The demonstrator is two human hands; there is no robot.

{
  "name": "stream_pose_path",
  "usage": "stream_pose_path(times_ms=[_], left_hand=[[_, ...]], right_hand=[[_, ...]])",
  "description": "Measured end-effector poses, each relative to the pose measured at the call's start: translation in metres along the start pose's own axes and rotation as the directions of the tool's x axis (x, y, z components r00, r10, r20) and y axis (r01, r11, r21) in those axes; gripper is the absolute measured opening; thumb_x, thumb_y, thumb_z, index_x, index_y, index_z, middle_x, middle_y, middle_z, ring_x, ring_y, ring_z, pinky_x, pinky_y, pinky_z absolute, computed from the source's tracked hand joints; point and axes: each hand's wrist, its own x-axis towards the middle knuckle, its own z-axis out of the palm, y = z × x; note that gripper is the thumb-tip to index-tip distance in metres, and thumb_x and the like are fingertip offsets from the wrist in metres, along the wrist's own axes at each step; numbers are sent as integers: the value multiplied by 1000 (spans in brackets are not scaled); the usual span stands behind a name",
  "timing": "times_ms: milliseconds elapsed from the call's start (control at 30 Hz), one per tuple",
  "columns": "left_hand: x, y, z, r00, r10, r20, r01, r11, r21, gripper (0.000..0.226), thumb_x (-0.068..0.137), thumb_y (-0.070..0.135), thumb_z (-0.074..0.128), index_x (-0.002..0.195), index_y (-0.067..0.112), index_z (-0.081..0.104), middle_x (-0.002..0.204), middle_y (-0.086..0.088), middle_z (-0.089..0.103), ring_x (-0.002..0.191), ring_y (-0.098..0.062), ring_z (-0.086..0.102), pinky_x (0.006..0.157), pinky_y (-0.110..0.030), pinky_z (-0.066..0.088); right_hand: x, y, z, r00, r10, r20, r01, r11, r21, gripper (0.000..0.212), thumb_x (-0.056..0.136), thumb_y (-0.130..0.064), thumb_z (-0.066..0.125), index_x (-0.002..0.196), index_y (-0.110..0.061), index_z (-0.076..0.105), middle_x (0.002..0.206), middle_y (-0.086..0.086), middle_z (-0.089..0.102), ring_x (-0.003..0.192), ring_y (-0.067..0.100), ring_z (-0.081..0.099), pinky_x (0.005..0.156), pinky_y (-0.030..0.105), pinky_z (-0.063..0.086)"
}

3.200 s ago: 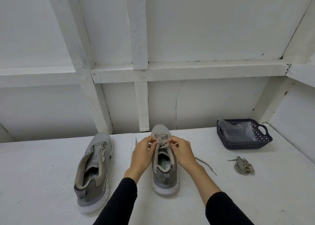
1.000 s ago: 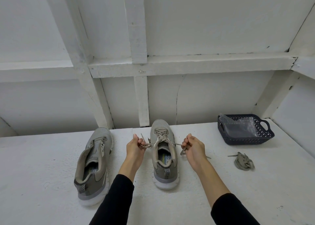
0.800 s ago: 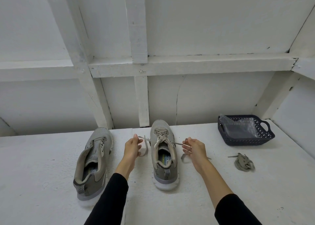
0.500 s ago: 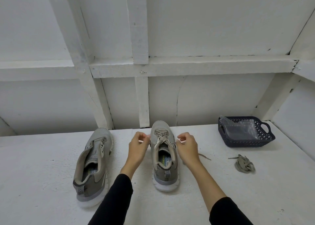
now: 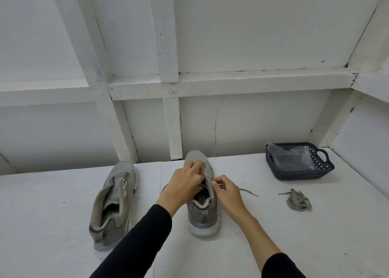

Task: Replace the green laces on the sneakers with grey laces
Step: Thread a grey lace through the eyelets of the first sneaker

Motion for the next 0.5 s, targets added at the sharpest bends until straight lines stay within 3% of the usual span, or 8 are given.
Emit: stream_pose_path(times_ms=[100, 200, 267, 367, 500], left_hand=[[-4, 0, 6, 998, -62, -13, 60, 993, -104, 17, 86, 30, 68, 89, 13, 71, 119, -1, 50, 102, -20, 48, 52, -28, 41], [-8, -5, 5, 993, -40, -113, 18, 981, -196, 18, 71, 20, 81, 70, 13, 64, 103, -1, 57, 80, -17, 51, 43, -22, 31], [-16, -5, 10, 981, -46, -187, -2, 969, -247, 20, 72, 17, 80, 71, 13, 60, 104, 0, 56, 77, -16, 52, 41, -21, 36], [-26, -3, 15, 965, -99, -242, 15, 945, -326, 13, 88, 23, 61, 83, 11, 61, 113, 4, 51, 81, -14, 59, 49, -28, 53], [-25, 2, 15, 934, -281, -222, 139, 856, -498, 13, 88, 19, 65, 80, 12, 57, 115, 7, 50, 77, -6, 56, 57, -24, 50]], right_hand=[[-1, 3, 0, 998, -61, 28, 63, 994, -84, 13, 96, -29, 55, 94, -18, 60, 98, -2, 62, 92, 7, 59, 75, 17, 46], [-2, 3, 0, 993, -105, 49, 112, 979, -170, 16, 99, -32, 49, 94, -18, 54, 99, -2, 57, 91, 6, 56, 71, 15, 45], [-4, 3, 1, 991, -121, 59, 130, 973, -189, 17, 100, -32, 46, 93, -18, 52, 98, -2, 55, 90, 8, 55, 71, 16, 45], [-6, 2, 1, 991, -121, 56, 129, 977, -171, 19, 100, -34, 46, 93, -17, 52, 98, -1, 56, 92, 8, 56, 72, 18, 46], [-7, 2, 1, 985, -160, 61, 170, 960, -221, 16, 101, -31, 43, 90, -21, 48, 96, -2, 54, 89, 8, 54, 73, 22, 49]])
